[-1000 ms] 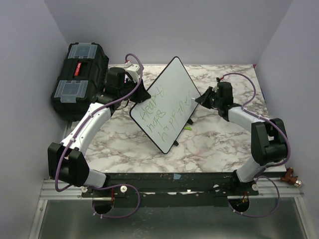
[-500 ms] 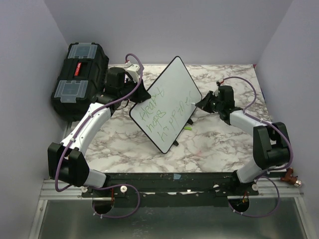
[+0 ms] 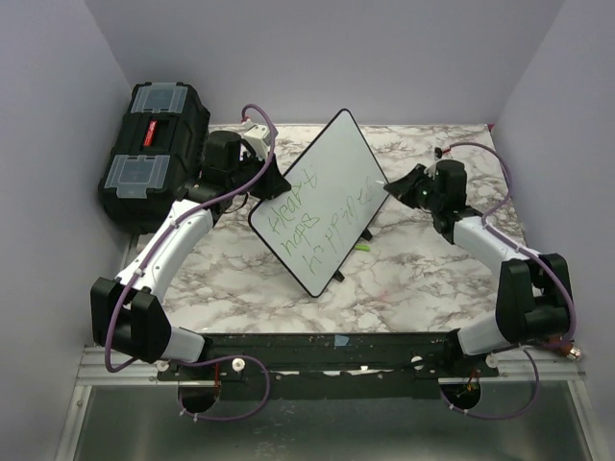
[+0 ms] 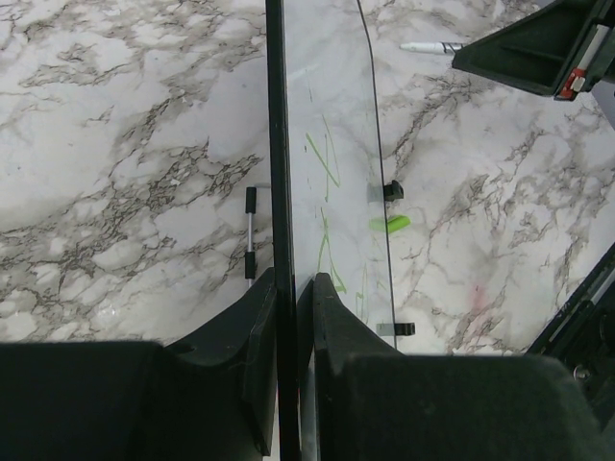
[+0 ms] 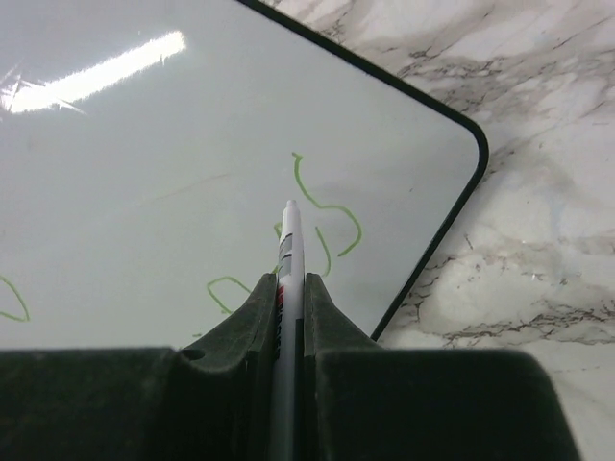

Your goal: Write a sentence on the whiteboard

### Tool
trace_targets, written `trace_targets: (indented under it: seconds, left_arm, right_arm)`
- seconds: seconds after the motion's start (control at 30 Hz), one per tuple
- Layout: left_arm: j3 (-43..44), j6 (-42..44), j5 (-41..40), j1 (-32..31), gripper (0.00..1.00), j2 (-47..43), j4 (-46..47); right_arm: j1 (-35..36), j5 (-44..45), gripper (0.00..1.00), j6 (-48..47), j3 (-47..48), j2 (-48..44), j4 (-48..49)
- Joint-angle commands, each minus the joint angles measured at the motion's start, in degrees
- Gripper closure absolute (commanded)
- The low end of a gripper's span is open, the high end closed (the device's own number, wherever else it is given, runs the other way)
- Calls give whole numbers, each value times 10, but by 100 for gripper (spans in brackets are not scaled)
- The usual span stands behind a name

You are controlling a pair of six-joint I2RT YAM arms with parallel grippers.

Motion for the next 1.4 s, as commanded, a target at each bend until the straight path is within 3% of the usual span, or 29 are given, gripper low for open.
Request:
trace_targets:
  seconds: [0.0, 0.53, 1.37]
  left_arm:
    - [-13, 66, -17, -3, 100, -8, -10]
    - [-7, 68, -17, -3, 100, 5, -11]
    - [-3, 69, -19, -1, 100, 11, -13]
  right_arm:
    - [-20, -3, 99, 21, 40, 28, 11]
    - [-44, -79, 99, 36, 111, 144, 10]
    - [-44, -163, 100, 30, 81, 177, 27]
